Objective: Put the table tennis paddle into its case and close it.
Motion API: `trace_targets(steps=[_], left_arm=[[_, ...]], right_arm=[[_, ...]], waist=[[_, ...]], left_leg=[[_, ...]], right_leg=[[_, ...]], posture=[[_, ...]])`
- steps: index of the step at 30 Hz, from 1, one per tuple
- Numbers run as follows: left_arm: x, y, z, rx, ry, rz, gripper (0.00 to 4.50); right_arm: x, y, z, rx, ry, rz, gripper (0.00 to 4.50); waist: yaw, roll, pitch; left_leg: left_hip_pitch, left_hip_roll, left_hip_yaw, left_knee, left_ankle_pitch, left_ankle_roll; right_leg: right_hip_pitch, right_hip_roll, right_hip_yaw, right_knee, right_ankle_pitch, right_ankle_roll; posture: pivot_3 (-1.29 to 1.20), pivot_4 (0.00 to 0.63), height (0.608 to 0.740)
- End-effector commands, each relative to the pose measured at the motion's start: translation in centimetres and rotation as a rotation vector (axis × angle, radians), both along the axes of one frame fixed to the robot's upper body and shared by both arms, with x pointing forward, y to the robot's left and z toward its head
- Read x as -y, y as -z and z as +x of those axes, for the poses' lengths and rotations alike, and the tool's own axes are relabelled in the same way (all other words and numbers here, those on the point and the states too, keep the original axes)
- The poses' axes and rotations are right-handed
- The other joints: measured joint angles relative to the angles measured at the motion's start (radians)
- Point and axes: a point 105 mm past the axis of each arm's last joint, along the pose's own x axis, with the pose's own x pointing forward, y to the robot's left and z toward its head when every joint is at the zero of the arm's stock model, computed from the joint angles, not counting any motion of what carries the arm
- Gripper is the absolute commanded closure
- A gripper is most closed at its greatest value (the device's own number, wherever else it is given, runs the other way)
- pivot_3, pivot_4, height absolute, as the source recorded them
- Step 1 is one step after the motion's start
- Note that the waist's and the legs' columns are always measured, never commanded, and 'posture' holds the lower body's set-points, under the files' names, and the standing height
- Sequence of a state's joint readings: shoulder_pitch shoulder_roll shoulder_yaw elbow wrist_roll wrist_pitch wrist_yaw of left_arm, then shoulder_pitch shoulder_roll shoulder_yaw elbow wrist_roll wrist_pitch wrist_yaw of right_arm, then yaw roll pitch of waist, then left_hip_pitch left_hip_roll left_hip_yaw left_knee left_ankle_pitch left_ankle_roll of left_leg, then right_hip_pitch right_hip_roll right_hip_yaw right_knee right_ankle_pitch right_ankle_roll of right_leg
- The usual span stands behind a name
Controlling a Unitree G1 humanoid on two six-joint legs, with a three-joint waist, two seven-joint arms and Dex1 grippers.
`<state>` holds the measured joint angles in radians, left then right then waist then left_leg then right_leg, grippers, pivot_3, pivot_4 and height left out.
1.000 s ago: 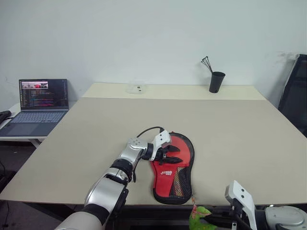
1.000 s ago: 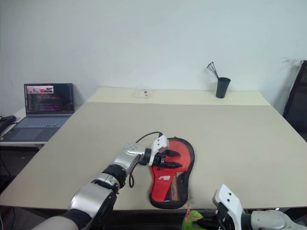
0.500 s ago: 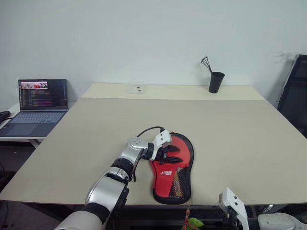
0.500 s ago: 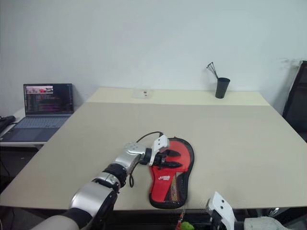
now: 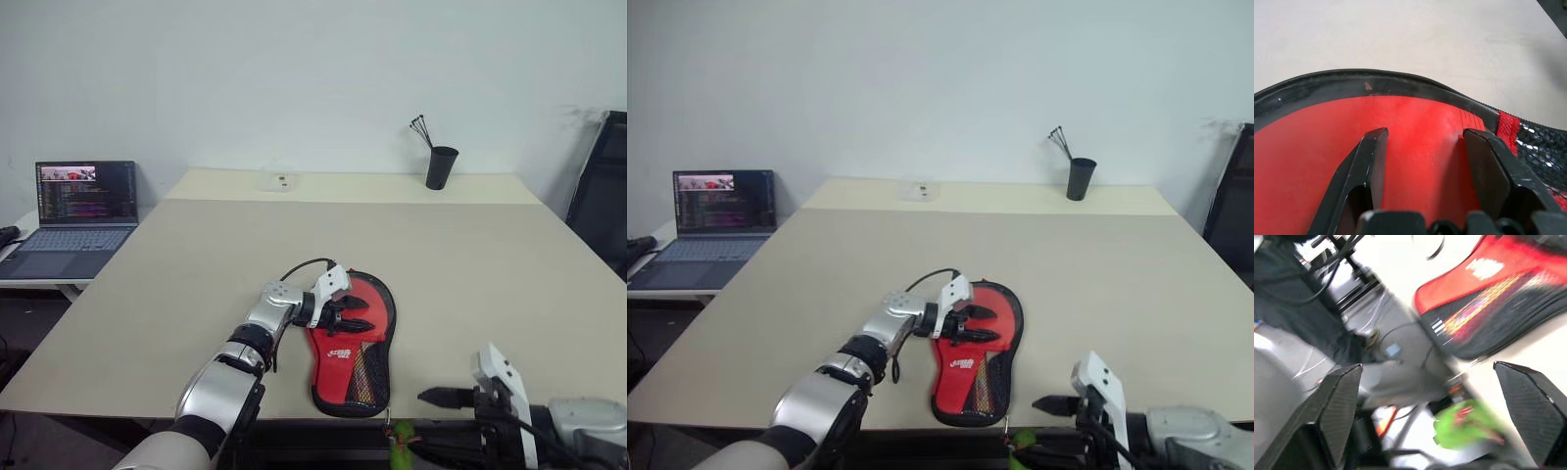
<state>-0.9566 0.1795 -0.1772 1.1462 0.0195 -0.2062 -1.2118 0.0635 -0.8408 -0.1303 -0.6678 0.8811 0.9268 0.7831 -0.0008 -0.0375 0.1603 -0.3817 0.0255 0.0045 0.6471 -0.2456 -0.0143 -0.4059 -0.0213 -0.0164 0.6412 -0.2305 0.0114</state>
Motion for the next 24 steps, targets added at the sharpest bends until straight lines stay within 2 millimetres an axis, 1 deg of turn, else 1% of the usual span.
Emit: trace_targets(steps=[1, 2, 3, 6, 8, 9, 11, 14, 18, 19, 20, 21, 23, 24], left_arm=[[-0.4, -0.4, -0.1, -0.005, -0.008, -0.042, 1.83], [-0.6, -0.8, 0.0, 0.001, -0.010, -0.056, 1.83], [-0.7, -1.1, 0.0, 0.004, -0.010, -0.065, 1.83], [-2.7, -2.0, 0.8, 0.060, -0.098, -0.093, 1.83], [-3.8, -2.6, 0.9, 0.082, -0.141, -0.124, 1.83], [-4.2, -2.9, 0.7, 0.089, -0.155, -0.140, 1.83], [-5.4, -3.8, 0.3, 0.107, -0.195, -0.180, 1.83], [-7.4, -5.1, -1.2, 0.134, -0.248, -0.215, 1.83], [-10.0, -6.4, -3.3, 0.163, -0.328, -0.210, 1.83], [-10.1, -6.6, -3.5, 0.167, -0.346, -0.208, 1.83], [-10.7, -6.8, -4.0, 0.172, -0.365, -0.202, 1.83], [-10.9, -6.9, -4.2, 0.180, -0.383, -0.195, 1.83], [-10.5, -7.2, -4.4, 0.187, -0.400, -0.194, 1.83], [-10.7, -7.3, -4.4, 0.194, -0.410, -0.191, 1.83]], right_arm=[[0.9, -2.4, 5.3, 0.172, 0.095, 0.010, 0.02], [0.8, -2.9, 6.4, 0.213, 0.102, 0.010, 0.02], [0.8, -3.2, 7.0, 0.238, 0.104, 0.010, 0.02], [0.1, -3.3, 9.6, 0.342, 0.076, 0.006, 0.02], [-0.3, -3.1, 10.9, 0.380, 0.055, 0.001, 0.02], [-0.4, -3.0, 11.5, 0.396, 0.054, 0.001, 0.02], [-0.5, -2.9, 12.7, 0.425, 0.043, 0.002, 0.02], [-0.3, -2.8, 14.2, 0.438, 0.043, 0.011, 0.02], [0.6, -2.6, 15.5, 0.428, 0.040, -0.004, 0.02], [1.2, -2.6, 15.9, 0.426, 0.044, -0.007, 0.02], [1.5, -2.5, 16.0, 0.430, 0.043, -0.017, 0.02], [2.0, -2.5, 16.1, 0.429, 0.038, -0.026, 0.02], [3.3, -2.6, 16.3, 0.420, 0.043, -0.043, 0.02], [3.7, -2.6, 16.3, 0.417, 0.047, -0.052, 0.02]], waist=[[-0.006, 0.001, 0.002], [-0.006, 0.001, 0.003], [-0.005, 0.001, 0.004], [-0.007, 0.000, 0.006], [-0.008, 0.000, 0.006], [-0.009, 0.001, 0.007], [-0.008, 0.002, 0.008], [-0.008, 0.004, 0.011], [-0.008, 0.005, 0.012], [-0.007, 0.005, 0.012], [-0.005, 0.005, 0.012], [-0.002, 0.006, 0.012], [0.003, 0.006, 0.013], [0.005, 0.006, 0.013]], left_leg=[[0.000, 0.000, 0.000, 0.000, 0.000, 0.000], [0.001, 0.000, 0.001, 0.000, 0.000, 0.000], [0.000, 0.000, 0.000, 0.000, 0.000, 0.000], [-0.006, 0.000, 0.001, -0.002, 0.000, 0.000], [-0.012, 0.000, 0.002, -0.002, 0.000, 0.001], [-0.015, 0.000, 0.003, -0.001, 0.000, 0.001], [-0.016, 0.001, 0.002, -0.001, 0.000, 0.001], [-0.016, 0.003, 0.002, -0.001, 0.000, 0.001], [-0.016, 0.004, 0.001, -0.001, 0.000, 0.000], [-0.015, 0.005, 0.001, -0.001, 0.000, 0.000], [-0.015, 0.004, 0.001, -0.001, 0.000, 0.000], [-0.015, 0.004, 0.001, -0.001, 0.000, 0.000], [-0.015, 0.003, 0.002, 0.000, 0.000, 0.000], [-0.015, 0.001, 0.002, 0.000, 0.000, 0.000]], right_leg=[[-0.001, 0.000, 0.001, 0.000, 0.000, -0.001], [-0.001, 0.000, 0.002, 0.000, 0.000, -0.001], [-0.001, 0.000, 0.001, 0.000, 0.000, 0.000], [-0.005, 0.003, 0.002, 0.000, 0.000, 0.000], [-0.012, 0.005, 0.003, 0.002, -0.001, 0.000], [-0.016, 0.006, 0.004, 0.003, -0.001, 0.000], [-0.018, 0.008, 0.003, 0.004, 0.000, 0.000], [-0.018, 0.007, 0.004, 0.004, 0.000, -0.001], [-0.017, 0.006, 0.004, 0.005, 0.000, -0.001], [-0.017, 0.005, 0.004, 0.005, 0.000, -0.001], [-0.017, 0.005, 0.004, 0.005, 0.000, -0.001], [-0.017, 0.004, 0.004, 0.005, 0.000, -0.001], [-0.016, 0.003, 0.004, 0.005, 0.000, -0.001], [-0.015, 0.002, 0.004, 0.005, 0.000, -0.001]], posture=[[0.00, 0.150, 0.740], [0.00, 0.150, 0.740], [0.00, 0.150, 0.740], [0.00, 0.150, 0.740], [0.00, 0.150, 0.740], [0.00, 0.150, 0.740], [0.00, 0.150, 0.740], [0.00, 0.150, 0.740], [0.00, 0.150, 0.740], [0.00, 0.150, 0.740], [0.00, 0.150, 0.740], [0.00, 0.150, 0.740], [0.00, 0.150, 0.740], [0.00, 0.150, 0.740]])
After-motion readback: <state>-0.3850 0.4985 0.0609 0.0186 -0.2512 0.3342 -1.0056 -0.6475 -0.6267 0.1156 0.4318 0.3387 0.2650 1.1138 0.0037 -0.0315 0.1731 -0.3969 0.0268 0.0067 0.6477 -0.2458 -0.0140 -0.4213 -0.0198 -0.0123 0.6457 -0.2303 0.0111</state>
